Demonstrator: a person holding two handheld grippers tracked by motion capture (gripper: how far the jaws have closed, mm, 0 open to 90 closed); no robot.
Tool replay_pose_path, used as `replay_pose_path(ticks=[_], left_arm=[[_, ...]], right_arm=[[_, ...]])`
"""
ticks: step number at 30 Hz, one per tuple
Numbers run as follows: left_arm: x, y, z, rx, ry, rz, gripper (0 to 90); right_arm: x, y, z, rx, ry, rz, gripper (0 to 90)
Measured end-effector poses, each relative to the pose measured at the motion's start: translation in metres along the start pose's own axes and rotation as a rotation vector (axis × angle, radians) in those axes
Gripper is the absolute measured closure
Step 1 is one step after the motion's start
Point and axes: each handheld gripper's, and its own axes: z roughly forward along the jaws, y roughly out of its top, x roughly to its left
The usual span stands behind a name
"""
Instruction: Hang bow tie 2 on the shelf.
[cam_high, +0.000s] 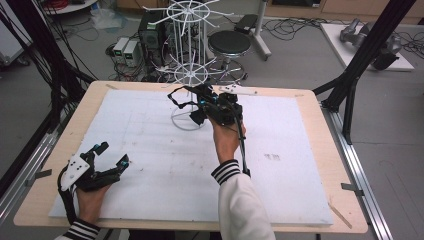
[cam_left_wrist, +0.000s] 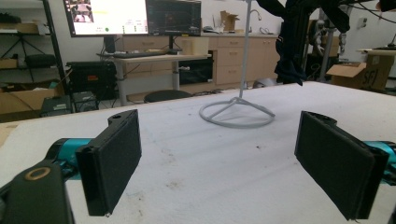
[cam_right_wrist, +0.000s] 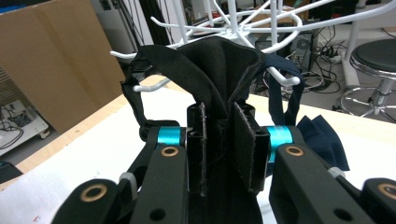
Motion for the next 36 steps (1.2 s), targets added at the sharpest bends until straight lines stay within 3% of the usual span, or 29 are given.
replay_pose_path(ticks=[28,36], left_arm=[[0.000,0.000,0.000,-0.003,0.000,-0.001,15.1],[0.000,0.000,0.000,-0.001,0.000,0.002,15.0]], right_arm=[[-0.013,-0.007,0.014,0.059,-0.055,0.032,75.9],[-0.016,-0.010,0.017,0.130,-0.100,0.015,75.8]])
